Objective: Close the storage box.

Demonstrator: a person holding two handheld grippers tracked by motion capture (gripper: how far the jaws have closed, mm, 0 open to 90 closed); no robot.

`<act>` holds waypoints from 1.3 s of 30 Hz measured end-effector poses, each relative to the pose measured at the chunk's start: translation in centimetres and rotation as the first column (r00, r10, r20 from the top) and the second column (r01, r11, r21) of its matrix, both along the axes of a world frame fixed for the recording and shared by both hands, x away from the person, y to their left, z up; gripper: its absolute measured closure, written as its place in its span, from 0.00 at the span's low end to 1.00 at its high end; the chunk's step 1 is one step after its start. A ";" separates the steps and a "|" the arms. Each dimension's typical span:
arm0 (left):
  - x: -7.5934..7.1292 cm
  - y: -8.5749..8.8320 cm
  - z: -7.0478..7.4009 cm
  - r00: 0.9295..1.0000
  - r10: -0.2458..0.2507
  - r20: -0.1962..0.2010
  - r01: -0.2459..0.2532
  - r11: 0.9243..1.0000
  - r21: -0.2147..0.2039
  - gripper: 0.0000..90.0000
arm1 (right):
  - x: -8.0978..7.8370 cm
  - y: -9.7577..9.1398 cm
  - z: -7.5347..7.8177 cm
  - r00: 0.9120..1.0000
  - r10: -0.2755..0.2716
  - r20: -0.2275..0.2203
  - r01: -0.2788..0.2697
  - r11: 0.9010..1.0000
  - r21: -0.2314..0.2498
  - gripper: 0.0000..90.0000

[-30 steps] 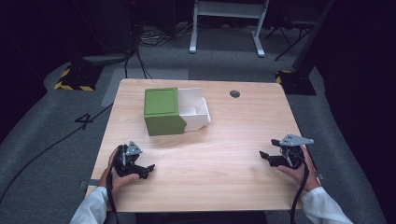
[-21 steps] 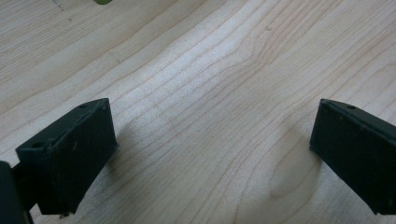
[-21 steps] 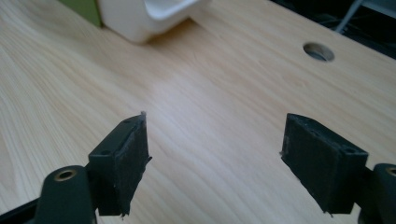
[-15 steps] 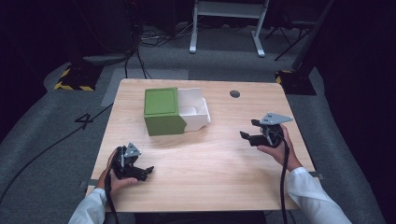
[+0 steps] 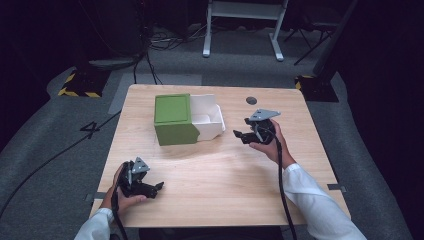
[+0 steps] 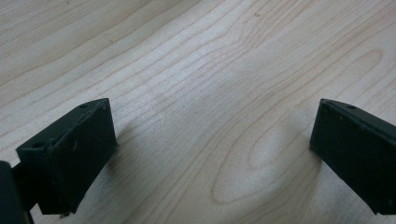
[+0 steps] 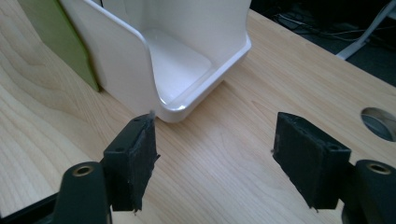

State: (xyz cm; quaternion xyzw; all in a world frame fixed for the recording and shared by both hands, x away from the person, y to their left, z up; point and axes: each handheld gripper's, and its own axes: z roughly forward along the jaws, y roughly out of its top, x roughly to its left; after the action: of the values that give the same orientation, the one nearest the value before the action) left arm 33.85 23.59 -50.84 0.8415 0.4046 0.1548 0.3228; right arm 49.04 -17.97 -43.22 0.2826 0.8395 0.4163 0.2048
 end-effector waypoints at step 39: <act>-0.3 -0.1 0.0 1.000 0.024 0.001 -0.024 1.000 0.003 0.01 | 6.0 7.4 -4.2 0.990 0.057 -0.128 -0.054 0.998 0.023 0.43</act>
State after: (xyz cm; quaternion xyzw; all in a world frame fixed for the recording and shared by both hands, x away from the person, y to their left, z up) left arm 33.56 23.50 -50.83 0.8371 0.4141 0.1598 0.3198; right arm 55.06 -10.52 -47.43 0.2873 0.8544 0.4111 0.1359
